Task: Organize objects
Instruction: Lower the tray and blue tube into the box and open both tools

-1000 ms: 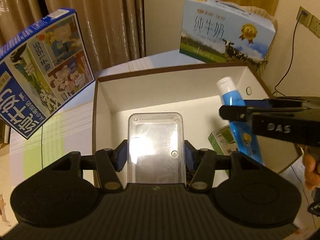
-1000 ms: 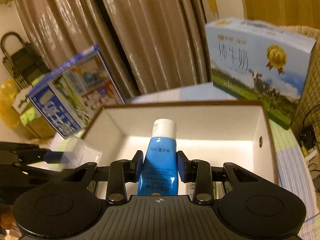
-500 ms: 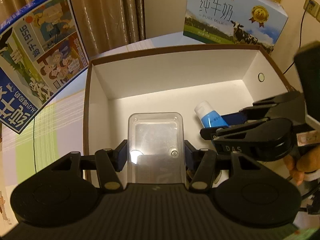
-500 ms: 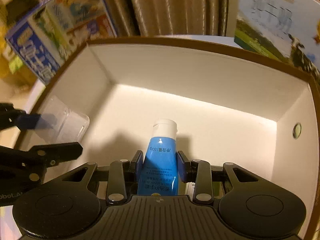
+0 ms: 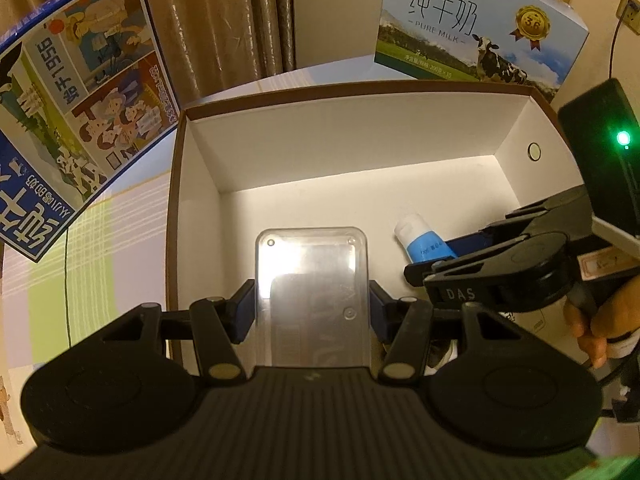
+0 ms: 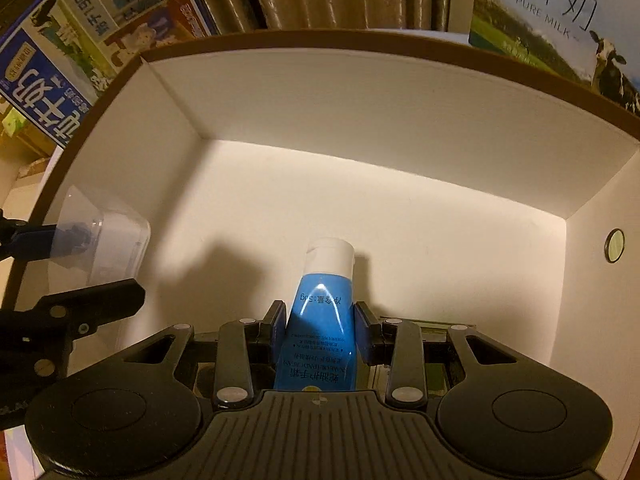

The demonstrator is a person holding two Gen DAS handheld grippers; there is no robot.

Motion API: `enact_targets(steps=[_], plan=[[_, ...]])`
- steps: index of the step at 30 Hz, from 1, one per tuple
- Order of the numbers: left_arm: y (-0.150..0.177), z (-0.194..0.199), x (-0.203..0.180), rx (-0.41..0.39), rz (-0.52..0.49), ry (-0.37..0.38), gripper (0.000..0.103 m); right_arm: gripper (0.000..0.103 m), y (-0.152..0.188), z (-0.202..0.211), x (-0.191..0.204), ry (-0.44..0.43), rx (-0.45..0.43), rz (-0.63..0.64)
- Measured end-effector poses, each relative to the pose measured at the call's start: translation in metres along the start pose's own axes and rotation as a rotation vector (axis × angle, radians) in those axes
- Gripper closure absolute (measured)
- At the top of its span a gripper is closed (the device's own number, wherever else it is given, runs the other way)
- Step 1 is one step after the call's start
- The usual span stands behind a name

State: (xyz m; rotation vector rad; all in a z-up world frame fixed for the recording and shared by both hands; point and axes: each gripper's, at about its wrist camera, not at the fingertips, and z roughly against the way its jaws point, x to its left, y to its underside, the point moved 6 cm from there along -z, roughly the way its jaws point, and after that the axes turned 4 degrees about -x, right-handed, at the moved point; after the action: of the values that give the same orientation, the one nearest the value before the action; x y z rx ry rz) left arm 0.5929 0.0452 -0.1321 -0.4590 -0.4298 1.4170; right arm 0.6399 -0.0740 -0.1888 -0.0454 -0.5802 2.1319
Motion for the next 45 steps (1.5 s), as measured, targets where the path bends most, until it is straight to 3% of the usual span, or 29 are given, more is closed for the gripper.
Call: enact_targets(steps=[7,11,14,22,32,45], plan=[[0.002,-0.001,0.0,0.01,0.0,0.003,0.051,0.068,0.002,-0.006,-0.01,0.006,0.021,-0.038],[0.003,-0.003,0.0,0.02,-0.001,0.003,0.051,0.045,-0.001,0.008,-0.009,-0.029,-0.025,-0.038],[0.005,-0.004,-0.002,0.031,-0.005,0.009,0.051,0.04,-0.003,0.027,-0.01,-0.023,-0.063,-0.017],[0.012,-0.015,-0.008,0.062,-0.017,0.006,0.051,0.037,0.008,0.071,-0.019,0.001,-0.152,-0.056],[0.016,-0.023,-0.014,0.087,-0.034,-0.031,0.048,0.037,0.038,0.1,-0.023,0.027,-0.195,-0.1],[0.031,0.067,-0.005,-0.044,0.095,-0.019,0.029,0.036,0.071,0.163,-0.013,-0.011,-0.318,-0.17]])
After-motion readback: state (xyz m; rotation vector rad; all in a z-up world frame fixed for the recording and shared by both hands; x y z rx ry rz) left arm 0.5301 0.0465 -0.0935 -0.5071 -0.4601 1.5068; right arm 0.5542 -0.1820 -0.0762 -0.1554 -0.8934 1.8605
